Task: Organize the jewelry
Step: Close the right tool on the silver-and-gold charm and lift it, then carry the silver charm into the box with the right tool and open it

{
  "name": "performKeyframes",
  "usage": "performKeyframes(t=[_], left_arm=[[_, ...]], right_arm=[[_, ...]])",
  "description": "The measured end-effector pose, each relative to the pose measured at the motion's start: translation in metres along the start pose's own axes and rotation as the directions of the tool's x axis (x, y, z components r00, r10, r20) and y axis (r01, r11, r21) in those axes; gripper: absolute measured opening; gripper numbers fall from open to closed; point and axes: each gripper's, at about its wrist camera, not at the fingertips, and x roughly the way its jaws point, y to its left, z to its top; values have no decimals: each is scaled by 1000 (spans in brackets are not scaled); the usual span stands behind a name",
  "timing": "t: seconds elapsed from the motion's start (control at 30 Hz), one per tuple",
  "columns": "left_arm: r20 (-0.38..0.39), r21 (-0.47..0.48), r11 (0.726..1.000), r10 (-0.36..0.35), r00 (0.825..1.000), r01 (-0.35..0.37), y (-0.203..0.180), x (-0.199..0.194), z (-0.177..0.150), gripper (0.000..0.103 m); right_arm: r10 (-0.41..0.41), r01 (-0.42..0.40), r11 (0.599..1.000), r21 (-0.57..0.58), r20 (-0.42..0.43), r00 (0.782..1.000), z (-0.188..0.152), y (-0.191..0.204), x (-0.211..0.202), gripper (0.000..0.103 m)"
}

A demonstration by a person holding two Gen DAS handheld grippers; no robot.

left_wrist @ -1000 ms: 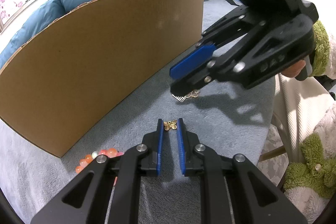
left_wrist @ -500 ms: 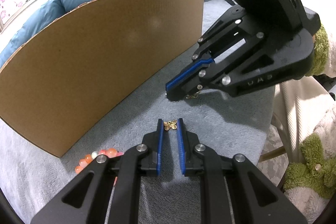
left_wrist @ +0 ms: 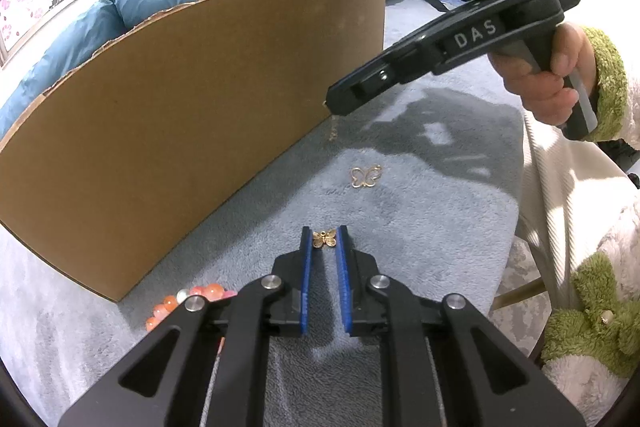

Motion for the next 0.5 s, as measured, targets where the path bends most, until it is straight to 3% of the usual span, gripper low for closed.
performKeyframes(t=[0.5], left_arm=[[36,8,999,33,999,-33,-7,-19,7,11]], right_arm=[[52,-55,998,36,85,995,-8,12,-27,2]])
